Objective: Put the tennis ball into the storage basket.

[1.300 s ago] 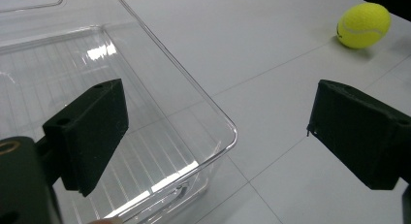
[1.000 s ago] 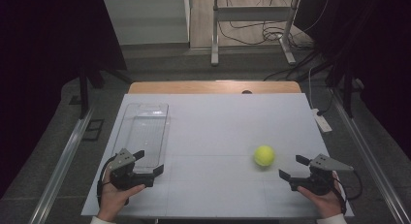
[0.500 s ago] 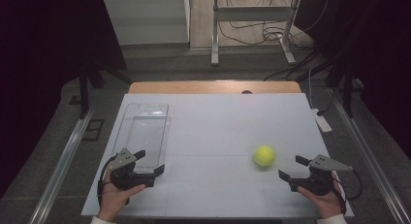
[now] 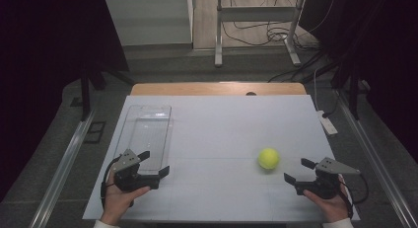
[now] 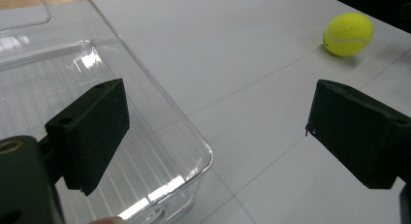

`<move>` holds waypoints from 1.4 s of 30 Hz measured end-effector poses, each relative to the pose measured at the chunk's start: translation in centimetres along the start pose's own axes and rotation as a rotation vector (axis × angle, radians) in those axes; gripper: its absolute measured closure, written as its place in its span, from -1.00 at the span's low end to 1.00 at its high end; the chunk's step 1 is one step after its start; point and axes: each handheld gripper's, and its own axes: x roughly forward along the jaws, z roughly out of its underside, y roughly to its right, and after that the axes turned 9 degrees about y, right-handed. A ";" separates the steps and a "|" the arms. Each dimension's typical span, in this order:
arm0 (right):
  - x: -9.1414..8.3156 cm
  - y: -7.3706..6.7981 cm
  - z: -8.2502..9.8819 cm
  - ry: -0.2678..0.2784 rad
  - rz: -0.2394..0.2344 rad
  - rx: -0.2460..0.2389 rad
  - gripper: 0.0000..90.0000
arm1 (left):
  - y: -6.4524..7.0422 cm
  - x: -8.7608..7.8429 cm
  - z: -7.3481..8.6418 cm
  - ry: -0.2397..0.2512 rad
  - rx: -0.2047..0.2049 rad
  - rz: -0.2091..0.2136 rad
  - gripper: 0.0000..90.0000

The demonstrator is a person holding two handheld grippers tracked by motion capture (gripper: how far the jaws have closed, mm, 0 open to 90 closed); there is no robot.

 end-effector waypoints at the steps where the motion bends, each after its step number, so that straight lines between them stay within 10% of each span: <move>1: 0.0 0.0 0.0 -0.001 0.000 0.003 -0.78 | 0.1 0.0 -0.1 -0.001 0.002 -0.001 -0.81; 42: 0.3 0.0 0.2 -0.015 -0.014 -0.008 -0.77 | 1.2 2.3 -1.9 -0.037 0.037 0.047 -0.80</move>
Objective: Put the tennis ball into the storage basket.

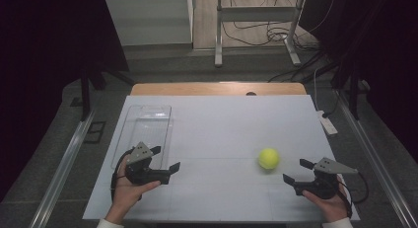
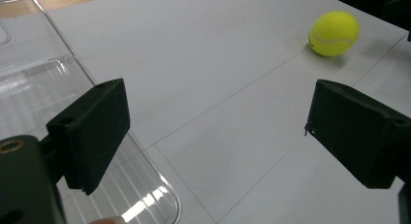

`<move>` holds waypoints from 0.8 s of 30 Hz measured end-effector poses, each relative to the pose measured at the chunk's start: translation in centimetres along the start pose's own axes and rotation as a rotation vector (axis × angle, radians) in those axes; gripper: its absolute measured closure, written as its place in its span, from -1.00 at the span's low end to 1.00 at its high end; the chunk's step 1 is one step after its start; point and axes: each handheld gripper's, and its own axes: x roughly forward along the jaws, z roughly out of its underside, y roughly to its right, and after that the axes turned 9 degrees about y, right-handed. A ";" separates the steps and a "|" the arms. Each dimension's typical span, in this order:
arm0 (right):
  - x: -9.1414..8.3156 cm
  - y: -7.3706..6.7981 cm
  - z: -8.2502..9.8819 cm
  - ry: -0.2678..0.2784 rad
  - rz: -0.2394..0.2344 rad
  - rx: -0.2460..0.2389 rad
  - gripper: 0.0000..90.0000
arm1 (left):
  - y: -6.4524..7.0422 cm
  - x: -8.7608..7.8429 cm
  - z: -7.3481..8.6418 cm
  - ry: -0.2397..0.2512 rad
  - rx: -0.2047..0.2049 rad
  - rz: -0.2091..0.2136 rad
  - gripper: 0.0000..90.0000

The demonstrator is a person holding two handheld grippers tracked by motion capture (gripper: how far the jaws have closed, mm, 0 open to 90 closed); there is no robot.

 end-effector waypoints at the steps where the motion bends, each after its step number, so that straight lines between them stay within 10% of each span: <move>1: 0.0 0.0 0.0 0.000 0.000 0.000 -0.77 | 0.1 0.1 -0.1 -0.004 0.001 0.003 -0.80; 24: 0.1 0.0 0.0 -0.002 -0.002 -0.001 -0.78 | 0.6 1.5 -0.9 -0.034 0.016 0.036 -0.80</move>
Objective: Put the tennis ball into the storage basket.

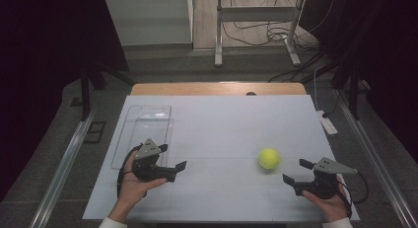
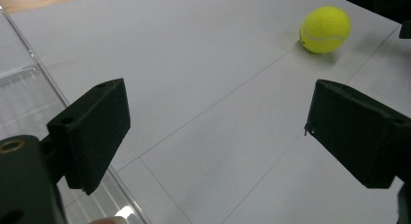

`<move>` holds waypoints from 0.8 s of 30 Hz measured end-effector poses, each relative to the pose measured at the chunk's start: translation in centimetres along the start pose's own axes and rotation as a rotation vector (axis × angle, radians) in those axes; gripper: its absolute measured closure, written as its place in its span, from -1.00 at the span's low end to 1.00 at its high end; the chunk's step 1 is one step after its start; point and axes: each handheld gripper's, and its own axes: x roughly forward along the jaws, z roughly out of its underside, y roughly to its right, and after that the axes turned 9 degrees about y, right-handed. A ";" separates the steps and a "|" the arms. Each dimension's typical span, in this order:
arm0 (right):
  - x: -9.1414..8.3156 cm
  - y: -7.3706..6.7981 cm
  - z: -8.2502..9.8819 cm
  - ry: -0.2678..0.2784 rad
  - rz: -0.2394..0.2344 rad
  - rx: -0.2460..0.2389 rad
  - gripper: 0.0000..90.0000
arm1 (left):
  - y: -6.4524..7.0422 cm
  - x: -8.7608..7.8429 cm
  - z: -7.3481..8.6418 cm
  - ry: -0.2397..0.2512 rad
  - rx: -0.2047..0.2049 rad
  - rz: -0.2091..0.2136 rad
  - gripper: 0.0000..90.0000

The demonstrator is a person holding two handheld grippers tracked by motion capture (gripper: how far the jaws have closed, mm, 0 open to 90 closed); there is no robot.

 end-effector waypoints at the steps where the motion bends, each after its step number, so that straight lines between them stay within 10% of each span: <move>1: 0.0 0.0 0.0 0.000 0.001 0.000 -0.78 | 0.1 0.1 -0.1 -0.002 0.001 0.003 -0.80; 24: 0.0 0.1 0.1 -0.004 -0.001 -0.002 -0.78 | 0.8 2.4 -1.1 -0.038 0.025 0.049 -0.80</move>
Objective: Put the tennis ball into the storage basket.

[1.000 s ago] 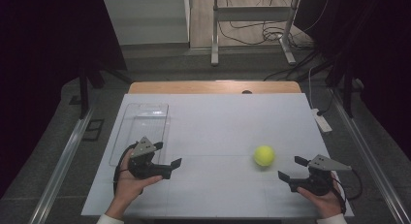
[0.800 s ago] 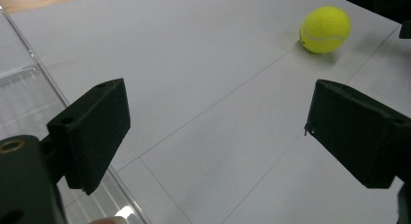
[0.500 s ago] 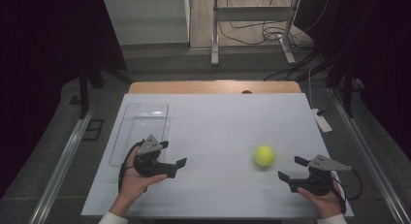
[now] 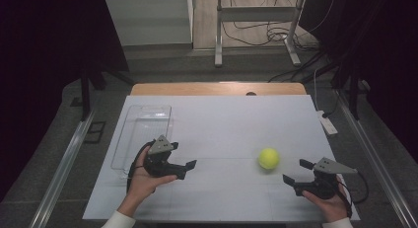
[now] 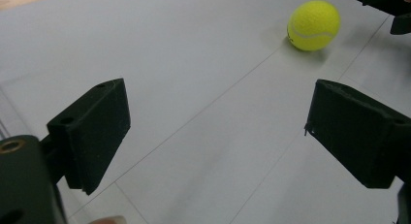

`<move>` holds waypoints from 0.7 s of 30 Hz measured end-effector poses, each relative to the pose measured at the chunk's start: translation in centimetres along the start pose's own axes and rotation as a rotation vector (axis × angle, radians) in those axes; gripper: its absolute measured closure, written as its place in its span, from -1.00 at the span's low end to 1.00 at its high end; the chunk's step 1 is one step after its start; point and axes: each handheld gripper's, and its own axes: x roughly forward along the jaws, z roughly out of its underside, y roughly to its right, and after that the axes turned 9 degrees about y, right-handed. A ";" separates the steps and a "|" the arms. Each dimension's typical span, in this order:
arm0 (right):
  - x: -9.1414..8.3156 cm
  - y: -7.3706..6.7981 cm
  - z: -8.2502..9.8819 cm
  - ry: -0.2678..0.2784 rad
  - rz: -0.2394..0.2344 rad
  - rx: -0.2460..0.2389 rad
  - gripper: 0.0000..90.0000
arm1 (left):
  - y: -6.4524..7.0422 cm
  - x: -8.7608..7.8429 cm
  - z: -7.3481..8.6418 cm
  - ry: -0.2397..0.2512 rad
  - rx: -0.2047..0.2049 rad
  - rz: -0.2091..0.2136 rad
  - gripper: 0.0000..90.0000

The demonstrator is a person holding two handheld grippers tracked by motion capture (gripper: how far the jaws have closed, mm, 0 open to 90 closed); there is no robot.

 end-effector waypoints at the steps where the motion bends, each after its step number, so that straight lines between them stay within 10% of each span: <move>1: 0.0 0.0 0.0 -0.001 0.000 0.001 -0.78 | 0.1 0.2 -0.1 -0.004 0.003 0.003 -0.80; 21: 0.0 0.0 0.0 0.002 -0.002 0.004 -0.78 | 0.4 1.4 -0.5 -0.022 0.018 0.024 -0.80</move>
